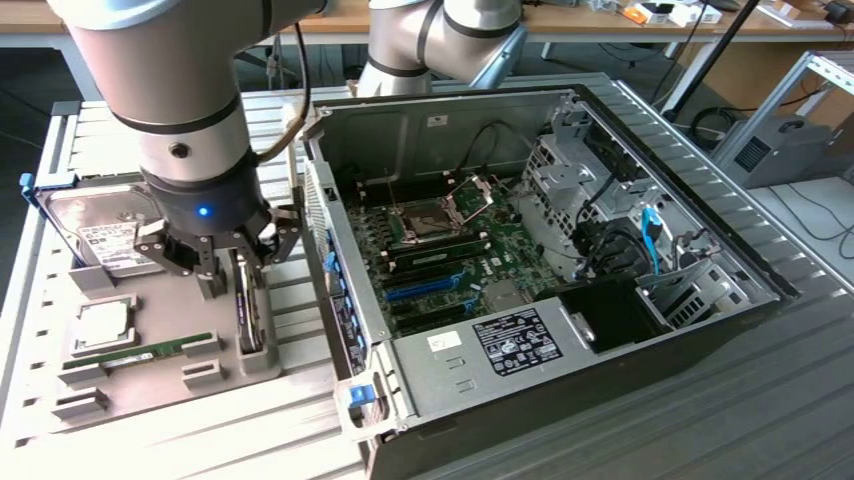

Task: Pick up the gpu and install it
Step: 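Pick up the gpu and move the gpu toward the slot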

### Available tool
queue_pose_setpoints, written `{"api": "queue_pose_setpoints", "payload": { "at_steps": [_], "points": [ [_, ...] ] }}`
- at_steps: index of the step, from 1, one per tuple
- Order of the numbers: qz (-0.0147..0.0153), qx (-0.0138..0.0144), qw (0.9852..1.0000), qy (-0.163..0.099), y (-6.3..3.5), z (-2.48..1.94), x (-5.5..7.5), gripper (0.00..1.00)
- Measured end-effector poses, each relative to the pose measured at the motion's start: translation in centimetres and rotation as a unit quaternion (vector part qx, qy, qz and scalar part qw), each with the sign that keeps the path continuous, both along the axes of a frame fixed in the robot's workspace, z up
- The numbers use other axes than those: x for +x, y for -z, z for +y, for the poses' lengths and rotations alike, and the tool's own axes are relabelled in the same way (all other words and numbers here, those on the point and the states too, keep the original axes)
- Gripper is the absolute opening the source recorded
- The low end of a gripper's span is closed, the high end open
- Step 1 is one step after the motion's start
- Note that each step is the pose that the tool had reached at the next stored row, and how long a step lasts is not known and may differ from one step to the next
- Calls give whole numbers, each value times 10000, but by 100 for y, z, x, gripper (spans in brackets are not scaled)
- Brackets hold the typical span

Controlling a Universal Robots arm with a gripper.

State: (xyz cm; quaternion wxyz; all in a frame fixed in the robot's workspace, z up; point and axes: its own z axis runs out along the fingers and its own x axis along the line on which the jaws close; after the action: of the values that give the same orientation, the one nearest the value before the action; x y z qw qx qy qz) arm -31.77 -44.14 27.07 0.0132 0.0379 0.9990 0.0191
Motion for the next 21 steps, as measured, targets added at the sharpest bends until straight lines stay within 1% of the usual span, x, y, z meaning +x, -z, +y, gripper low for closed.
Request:
{"api": "queue_pose_setpoints", "payload": {
  "at_steps": [9, 13, 18, 21],
  "points": [
    [0, -4, 10000, 0, 153, 0, 0, 42],
    [0, -4, 10000, 0, 176, 1, 0, 42],
    [-1, -3, 10000, 1, 195, 29, -6, 42],
    [0, -4, 10000, 7, 208, 34, -14, 42]
  ]
}}
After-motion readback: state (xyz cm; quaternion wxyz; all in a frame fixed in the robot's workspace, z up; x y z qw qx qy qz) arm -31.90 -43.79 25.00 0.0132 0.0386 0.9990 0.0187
